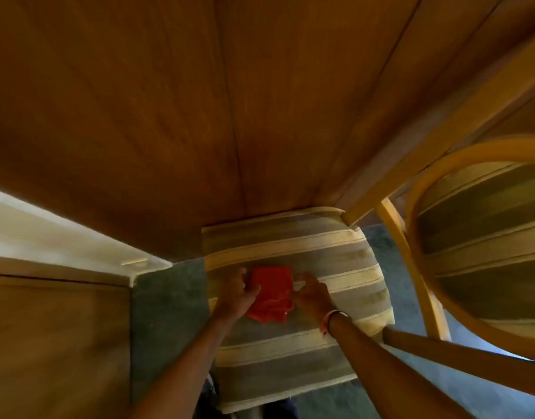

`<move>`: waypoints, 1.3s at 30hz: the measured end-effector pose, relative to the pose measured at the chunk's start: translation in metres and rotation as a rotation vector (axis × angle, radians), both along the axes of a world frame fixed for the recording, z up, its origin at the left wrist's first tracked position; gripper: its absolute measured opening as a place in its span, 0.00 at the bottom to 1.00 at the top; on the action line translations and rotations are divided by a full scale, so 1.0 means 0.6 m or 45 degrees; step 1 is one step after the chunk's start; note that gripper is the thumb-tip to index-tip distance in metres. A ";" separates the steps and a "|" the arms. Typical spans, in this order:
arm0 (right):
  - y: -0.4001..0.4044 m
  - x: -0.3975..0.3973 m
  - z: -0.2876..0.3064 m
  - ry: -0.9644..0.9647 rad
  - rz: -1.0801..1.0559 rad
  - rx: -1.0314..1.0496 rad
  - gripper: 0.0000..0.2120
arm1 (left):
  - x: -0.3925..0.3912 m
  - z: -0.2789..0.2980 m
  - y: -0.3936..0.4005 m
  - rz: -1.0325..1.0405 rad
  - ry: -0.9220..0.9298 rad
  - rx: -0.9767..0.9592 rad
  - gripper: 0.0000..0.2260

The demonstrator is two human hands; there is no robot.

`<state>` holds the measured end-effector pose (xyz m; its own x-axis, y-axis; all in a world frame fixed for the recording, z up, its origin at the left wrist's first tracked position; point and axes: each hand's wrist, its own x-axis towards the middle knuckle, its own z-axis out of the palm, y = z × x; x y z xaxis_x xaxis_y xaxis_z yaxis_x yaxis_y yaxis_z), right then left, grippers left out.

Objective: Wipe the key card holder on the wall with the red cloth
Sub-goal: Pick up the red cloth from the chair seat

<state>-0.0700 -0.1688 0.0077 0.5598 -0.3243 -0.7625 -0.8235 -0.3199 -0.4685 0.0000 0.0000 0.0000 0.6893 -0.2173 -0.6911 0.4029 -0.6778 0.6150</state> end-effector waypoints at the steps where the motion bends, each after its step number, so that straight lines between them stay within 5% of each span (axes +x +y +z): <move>1: 0.007 -0.004 -0.017 0.005 -0.086 0.010 0.27 | -0.006 -0.016 -0.003 0.063 0.034 0.010 0.32; 7: 0.023 -0.014 -0.074 0.004 -0.596 0.244 0.22 | -0.033 -0.054 -0.024 0.329 0.035 0.058 0.31; 18: 0.014 0.019 0.019 -0.199 -0.758 0.558 0.06 | 0.007 0.035 -0.011 0.528 0.175 -0.395 0.09; 23: 0.009 0.065 0.137 -0.440 -0.702 0.605 0.13 | 0.047 0.176 0.003 0.464 0.038 -0.581 0.11; 27: 0.017 0.104 0.251 -0.706 -0.659 0.633 0.04 | 0.085 0.302 0.018 0.417 -0.174 -0.671 0.11; 39: 0.130 0.214 0.694 -1.383 -0.293 0.710 0.19 | 0.182 0.712 0.151 0.275 -0.748 -1.112 0.14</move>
<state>0.0583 -0.0910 0.4244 0.9602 -0.2794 -0.0049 0.0655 0.2420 -0.9681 0.1092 0.0904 0.4270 0.9459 -0.3096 0.0965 -0.0548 0.1405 0.9886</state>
